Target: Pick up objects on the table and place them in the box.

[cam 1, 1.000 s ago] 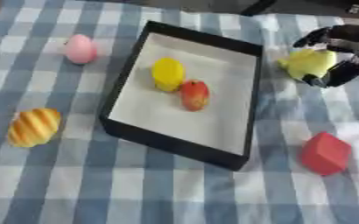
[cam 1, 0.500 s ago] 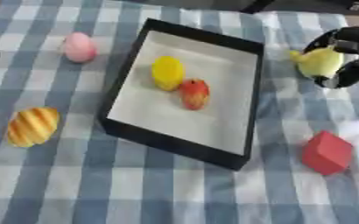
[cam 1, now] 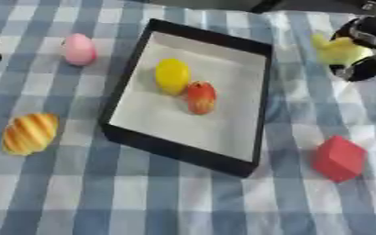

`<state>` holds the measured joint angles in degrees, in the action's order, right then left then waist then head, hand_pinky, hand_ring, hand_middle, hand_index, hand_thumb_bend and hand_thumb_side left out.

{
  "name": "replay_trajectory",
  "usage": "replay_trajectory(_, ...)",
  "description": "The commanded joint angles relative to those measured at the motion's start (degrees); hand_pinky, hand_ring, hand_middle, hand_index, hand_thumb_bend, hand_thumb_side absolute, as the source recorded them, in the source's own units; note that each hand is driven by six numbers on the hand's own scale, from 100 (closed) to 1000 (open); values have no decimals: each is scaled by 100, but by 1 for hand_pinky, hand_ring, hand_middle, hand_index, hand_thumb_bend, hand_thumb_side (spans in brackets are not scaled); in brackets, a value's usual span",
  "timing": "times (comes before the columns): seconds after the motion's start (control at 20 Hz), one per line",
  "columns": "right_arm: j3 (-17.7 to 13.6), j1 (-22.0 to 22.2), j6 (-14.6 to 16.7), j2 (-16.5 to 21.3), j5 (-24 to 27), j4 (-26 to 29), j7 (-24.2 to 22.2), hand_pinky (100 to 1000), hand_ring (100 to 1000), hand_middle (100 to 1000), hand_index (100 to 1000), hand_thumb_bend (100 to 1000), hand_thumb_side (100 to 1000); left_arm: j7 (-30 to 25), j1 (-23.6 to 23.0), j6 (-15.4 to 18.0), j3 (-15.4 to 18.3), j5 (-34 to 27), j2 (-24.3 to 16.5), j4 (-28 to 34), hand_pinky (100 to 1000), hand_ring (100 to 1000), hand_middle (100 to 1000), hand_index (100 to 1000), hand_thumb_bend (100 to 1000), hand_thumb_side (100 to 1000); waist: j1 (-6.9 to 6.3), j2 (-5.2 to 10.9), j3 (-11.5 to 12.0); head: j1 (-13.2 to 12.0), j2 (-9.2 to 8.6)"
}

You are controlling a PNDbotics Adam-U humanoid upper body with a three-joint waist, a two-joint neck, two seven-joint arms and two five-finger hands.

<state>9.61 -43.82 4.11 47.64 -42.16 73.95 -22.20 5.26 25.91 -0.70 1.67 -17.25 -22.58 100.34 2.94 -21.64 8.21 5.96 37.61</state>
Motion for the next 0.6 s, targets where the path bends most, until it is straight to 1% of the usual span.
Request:
replay_trajectory(0.05, -33, -85, -55, 312, 162, 306, 206, 874, 700, 483, 564, 100, 100, -7, 12, 26, 33, -19, -123, 138, 849, 809, 816, 816, 126, 806, 70, 212, -26, 16, 41)
replay_trajectory(0.2, -39, -111, -152, 408, 335, 644, 231, 863, 684, 477, 558, 100, 100, 7, -85, 25, 43, -24, -167, 134, 849, 809, 817, 817, 124, 806, 72, 290, -62, 5, 111)
replay_trajectory(0.4, -29, -264, -409, 420, 516, 1301, 136, 855, 671, 470, 551, 100, 100, 74, -191, 73, 110, -27, -277, 140, 849, 809, 816, 817, 117, 800, 51, 397, -96, -11, 200)
replay_trajectory(0.45, 24, -321, -434, 417, 514, 1515, 96, 858, 670, 473, 554, 101, 100, 96, -214, 77, 127, -31, -309, 123, 849, 809, 815, 817, 116, 800, 44, 423, -104, -9, 221)
replay_trajectory(0.5, 110, -393, -428, 398, 483, 1778, 9, 858, 666, 475, 556, 124, 100, 119, -236, 82, 146, -39, -342, 98, 849, 809, 815, 817, 115, 799, 37, 449, -117, -7, 242)
replay_trajectory(0.6, 256, -555, -418, 276, 430, 2265, -215, 856, 663, 475, 556, 112, 100, 155, -265, 102, 177, -58, -379, 63, 849, 809, 815, 817, 114, 798, 19, 491, -136, 7, 278)
